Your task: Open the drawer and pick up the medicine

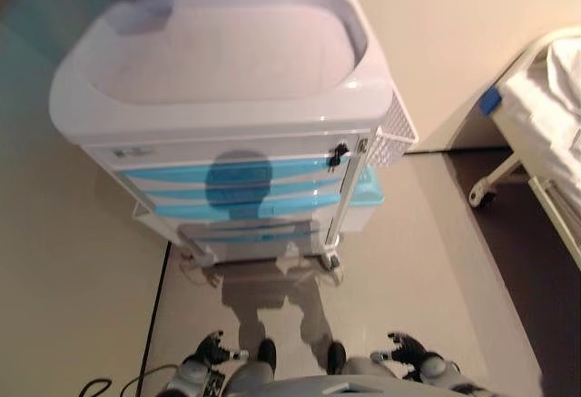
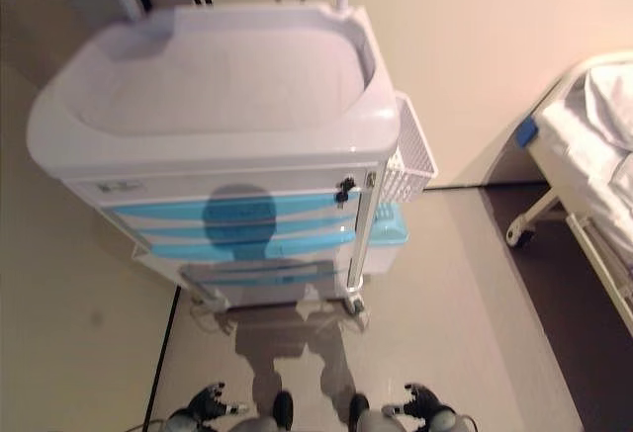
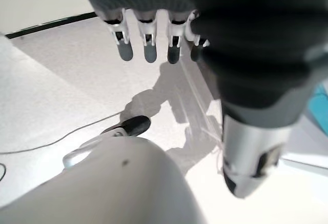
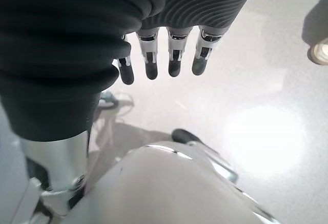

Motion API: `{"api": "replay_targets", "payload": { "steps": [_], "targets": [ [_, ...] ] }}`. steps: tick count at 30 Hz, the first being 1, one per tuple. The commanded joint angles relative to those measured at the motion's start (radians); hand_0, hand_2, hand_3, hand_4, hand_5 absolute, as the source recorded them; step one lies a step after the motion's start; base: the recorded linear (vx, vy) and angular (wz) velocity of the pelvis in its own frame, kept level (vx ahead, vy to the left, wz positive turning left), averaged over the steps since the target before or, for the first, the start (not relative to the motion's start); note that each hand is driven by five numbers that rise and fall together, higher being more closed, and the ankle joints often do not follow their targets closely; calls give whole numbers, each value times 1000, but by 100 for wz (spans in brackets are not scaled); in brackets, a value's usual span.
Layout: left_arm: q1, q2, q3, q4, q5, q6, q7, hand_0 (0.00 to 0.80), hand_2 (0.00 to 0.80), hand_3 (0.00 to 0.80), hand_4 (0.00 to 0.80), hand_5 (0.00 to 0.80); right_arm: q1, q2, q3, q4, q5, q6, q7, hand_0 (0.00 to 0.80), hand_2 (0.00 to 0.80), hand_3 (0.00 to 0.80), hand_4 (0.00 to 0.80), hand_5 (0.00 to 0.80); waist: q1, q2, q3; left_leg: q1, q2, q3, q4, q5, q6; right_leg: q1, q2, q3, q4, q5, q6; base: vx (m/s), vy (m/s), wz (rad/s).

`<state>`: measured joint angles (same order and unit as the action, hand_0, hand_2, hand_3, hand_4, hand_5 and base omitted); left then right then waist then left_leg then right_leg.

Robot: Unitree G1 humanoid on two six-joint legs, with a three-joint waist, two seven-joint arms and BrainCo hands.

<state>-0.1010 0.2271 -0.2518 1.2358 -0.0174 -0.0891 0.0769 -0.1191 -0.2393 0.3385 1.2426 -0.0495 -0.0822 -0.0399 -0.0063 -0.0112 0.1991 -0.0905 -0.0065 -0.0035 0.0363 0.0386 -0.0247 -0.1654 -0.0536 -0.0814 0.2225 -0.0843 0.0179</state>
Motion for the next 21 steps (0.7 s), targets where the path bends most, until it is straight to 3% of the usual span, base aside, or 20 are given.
{"api": "replay_targets", "payload": {
  "steps": [1,7,13,19,21],
  "targets": [
    [-54,-1,41,-8,-85,-31,35,0,0,0,0,0,-31,-4,54,-45,0,-28,-31,0,0,0,0,0,10,-58,32,-111,-105,4,136,-86,73,-117,-65,1,59,75,65,-124,15,7],
    [-119,-3,32,-93,-210,-55,54,0,0,0,0,0,-86,-40,55,-97,36,-44,-62,0,0,0,0,0,4,-63,58,-337,-106,8,305,-106,76,-310,-79,18,167,66,51,-133,13,12],
    [-163,4,48,-382,-447,-130,81,0,0,0,0,0,-110,-93,14,-152,53,-57,-123,0,0,0,0,0,-12,-47,81,-547,-103,13,452,-134,83,-512,-86,28,308,43,48,-103,33,1],
    [-197,11,58,-523,-568,-144,63,0,0,0,0,0,-110,-114,-6,-144,56,-48,-120,0,0,0,0,0,-20,-43,81,-635,-104,11,528,-157,85,-590,-94,28,375,26,45,-42,11,5],
    [-218,-8,78,-582,-701,-146,31,0,0,0,0,0,-103,-122,-19,-136,61,-44,-115,0,0,0,0,0,-26,-41,73,-671,-98,19,560,-172,88,-628,-95,30,402,19,44,0,0,0]
  ]
}}
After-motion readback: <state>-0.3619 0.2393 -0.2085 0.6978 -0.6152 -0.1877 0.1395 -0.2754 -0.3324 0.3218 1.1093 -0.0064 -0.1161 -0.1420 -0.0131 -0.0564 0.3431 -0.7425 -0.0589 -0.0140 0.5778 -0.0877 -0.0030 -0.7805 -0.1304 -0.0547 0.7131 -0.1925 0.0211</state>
